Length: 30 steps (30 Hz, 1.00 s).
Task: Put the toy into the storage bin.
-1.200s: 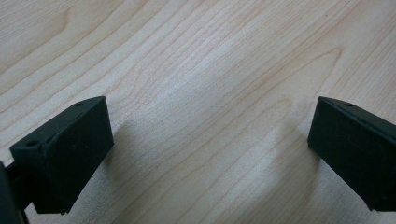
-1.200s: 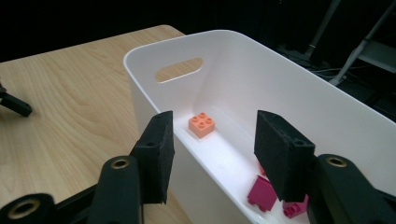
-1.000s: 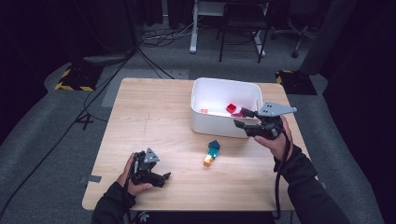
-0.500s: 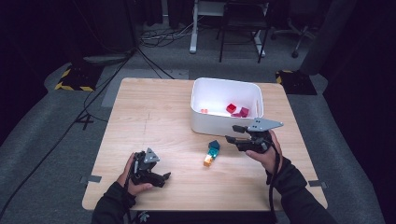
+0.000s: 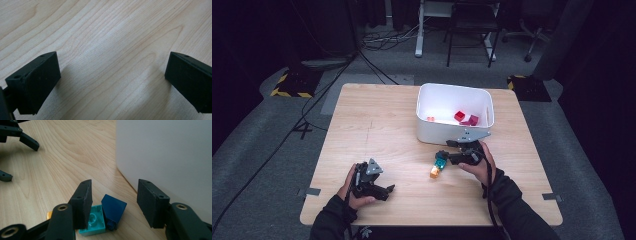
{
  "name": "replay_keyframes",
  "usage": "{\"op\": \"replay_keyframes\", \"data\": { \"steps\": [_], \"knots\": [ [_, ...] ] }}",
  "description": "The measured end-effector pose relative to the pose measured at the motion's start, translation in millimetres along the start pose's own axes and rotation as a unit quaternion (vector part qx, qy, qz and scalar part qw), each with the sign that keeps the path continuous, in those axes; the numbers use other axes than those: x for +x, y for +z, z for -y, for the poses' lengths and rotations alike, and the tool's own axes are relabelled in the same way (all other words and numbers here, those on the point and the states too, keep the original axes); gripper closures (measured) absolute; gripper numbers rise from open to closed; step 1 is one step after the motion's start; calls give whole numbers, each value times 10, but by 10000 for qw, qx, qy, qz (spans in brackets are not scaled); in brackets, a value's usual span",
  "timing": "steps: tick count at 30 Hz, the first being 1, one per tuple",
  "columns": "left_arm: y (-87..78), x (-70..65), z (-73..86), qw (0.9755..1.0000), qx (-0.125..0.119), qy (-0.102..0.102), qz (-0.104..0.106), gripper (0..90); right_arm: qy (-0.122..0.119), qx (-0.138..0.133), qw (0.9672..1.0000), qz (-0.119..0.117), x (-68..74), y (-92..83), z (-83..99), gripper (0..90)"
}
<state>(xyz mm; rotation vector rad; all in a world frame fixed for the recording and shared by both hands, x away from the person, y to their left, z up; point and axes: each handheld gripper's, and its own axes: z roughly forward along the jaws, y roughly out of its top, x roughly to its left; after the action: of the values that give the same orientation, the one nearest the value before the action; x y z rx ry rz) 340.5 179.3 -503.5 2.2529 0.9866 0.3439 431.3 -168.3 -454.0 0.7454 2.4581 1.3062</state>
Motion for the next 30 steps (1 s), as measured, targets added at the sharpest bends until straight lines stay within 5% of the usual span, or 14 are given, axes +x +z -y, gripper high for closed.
{"op": "replay_keyframes", "data": {
  "steps": [18,30],
  "knots": [
    [0,0,0,10000,-1,-3,3,3,203,350,9992,-41,-76,289,101,459],
    [0,0,0,10000,-1,-3,4,3,304,433,9986,46,-168,351,145,530]
  ]
}}
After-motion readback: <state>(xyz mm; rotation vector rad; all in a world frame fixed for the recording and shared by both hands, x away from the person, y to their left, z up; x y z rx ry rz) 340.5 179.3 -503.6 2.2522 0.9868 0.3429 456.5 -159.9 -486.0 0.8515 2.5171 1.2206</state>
